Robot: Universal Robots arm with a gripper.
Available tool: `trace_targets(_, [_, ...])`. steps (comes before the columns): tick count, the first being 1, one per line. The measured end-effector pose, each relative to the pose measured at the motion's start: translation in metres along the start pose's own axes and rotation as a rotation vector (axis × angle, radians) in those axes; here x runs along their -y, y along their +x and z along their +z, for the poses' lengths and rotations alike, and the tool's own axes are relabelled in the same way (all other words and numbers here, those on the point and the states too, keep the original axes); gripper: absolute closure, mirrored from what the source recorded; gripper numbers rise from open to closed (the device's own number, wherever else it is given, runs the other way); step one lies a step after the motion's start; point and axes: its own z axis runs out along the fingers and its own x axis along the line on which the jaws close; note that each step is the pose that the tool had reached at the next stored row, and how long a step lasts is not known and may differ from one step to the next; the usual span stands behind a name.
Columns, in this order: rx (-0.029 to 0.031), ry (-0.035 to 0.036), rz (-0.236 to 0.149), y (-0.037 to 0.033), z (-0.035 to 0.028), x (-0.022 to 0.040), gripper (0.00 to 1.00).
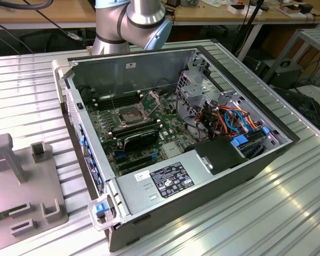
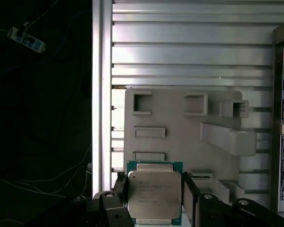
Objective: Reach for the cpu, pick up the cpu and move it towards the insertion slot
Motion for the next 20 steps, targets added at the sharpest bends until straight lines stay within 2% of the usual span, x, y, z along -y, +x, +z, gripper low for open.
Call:
trace_targets(5, [-0.0001, 0.0000, 0.000, -0.0048, -0.0001, -0.0035, 0.45])
trace_targets(10, [0.0000, 0.0003, 0.000, -0.0126, -0.0002, -0.0125, 0.45])
trace_targets(18, [0.0000, 0.0030, 0.000, -0.0213, -0.0004, -0.0329, 0.45])
trace_targets(20, [-0.0001, 0.0044, 0.000, -0.0251, -0.0005, -0.0414, 0.45])
